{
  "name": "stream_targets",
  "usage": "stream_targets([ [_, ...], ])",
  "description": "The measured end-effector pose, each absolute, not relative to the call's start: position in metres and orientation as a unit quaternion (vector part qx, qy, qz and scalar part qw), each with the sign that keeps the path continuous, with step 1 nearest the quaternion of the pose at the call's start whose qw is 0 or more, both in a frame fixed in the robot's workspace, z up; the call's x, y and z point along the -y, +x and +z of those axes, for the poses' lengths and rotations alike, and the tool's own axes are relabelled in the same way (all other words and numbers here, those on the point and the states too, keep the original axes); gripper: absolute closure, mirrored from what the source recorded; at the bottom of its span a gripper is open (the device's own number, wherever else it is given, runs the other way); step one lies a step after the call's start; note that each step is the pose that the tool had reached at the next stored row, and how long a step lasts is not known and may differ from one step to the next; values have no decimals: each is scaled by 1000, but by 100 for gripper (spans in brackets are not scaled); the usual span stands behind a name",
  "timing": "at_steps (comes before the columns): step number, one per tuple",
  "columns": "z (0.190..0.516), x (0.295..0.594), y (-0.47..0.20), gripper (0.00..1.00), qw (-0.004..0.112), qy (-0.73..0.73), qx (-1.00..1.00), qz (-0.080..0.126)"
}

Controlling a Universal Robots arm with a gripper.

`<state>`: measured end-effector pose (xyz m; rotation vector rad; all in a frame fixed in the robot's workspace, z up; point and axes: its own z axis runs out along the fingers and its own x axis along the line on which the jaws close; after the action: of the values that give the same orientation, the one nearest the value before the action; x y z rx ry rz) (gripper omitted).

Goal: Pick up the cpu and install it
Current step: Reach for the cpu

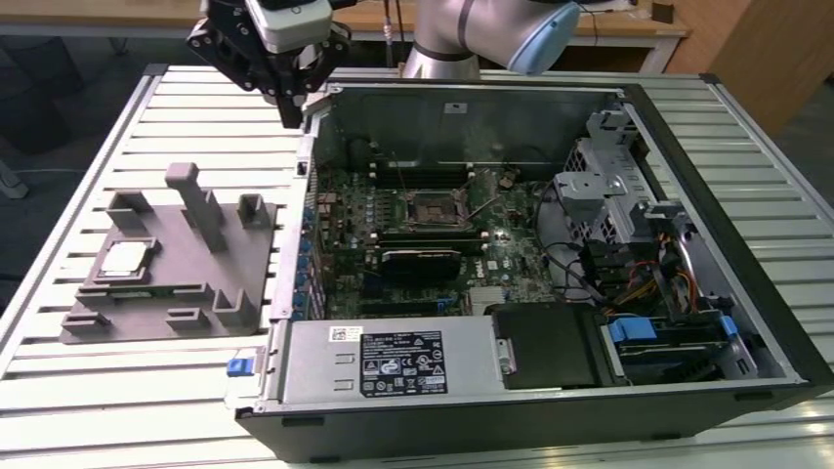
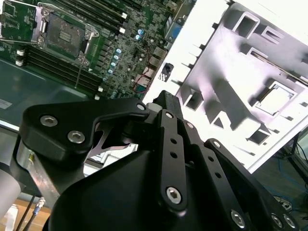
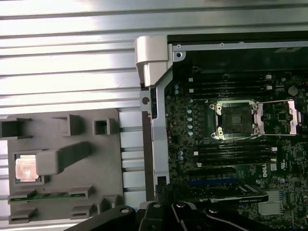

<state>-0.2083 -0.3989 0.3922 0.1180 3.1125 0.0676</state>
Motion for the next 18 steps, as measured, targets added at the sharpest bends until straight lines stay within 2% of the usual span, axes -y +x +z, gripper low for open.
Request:
stream_targets([
  [18, 392, 399, -221, 89, 13, 38, -999, 22],
])
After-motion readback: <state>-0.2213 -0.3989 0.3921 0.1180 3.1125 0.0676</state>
